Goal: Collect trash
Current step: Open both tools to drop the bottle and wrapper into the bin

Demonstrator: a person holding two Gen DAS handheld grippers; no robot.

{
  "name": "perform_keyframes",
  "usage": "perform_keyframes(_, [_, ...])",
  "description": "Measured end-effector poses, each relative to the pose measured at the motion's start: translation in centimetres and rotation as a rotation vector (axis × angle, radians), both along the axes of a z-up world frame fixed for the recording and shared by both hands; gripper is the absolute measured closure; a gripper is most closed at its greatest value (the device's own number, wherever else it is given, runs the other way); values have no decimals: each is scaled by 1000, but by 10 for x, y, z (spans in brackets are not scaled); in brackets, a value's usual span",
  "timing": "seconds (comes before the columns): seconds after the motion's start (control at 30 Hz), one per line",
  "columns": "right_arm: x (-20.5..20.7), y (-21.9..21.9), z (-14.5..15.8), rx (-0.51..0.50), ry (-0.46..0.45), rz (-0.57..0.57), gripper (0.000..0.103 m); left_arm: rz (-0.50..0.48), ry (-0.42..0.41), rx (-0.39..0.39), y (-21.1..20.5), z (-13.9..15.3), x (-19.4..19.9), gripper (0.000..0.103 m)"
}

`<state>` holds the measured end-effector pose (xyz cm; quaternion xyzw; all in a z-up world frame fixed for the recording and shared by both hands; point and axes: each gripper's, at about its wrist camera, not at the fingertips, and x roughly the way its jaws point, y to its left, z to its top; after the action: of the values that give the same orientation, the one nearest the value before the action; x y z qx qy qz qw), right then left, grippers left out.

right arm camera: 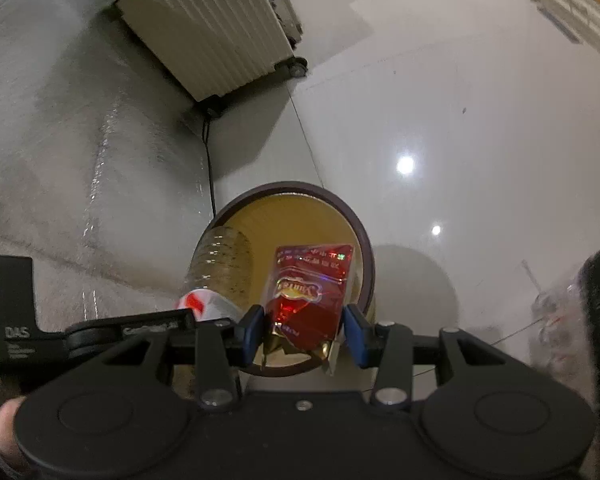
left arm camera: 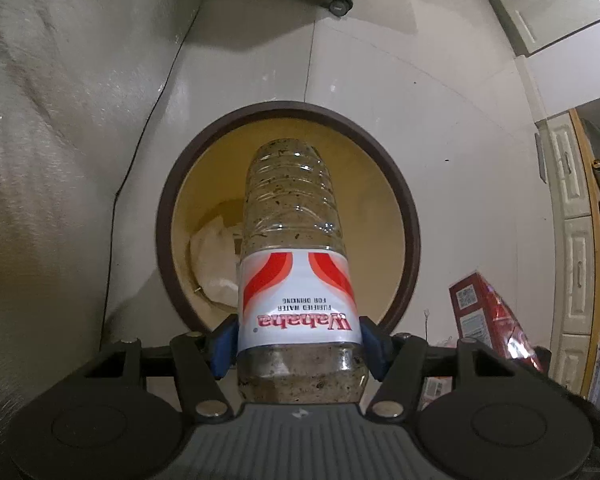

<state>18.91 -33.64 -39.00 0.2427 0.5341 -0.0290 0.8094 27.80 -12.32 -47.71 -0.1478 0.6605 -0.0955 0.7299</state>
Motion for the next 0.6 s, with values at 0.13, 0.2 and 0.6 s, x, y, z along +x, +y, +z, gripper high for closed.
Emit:
perform_keyframes(0.13, [7,-9,-21,53,20,-27,58,-20,7,18,-6,-15,7,40])
perform_keyframes(0.2, [11,-12,-31,77,37,-35,58,-28,8,28,-8,-20,11,40])
perform_keyframes(0.6, [43,-5,-61,73,67,-16,57,-33,-12,92,-15,-31,20,38])
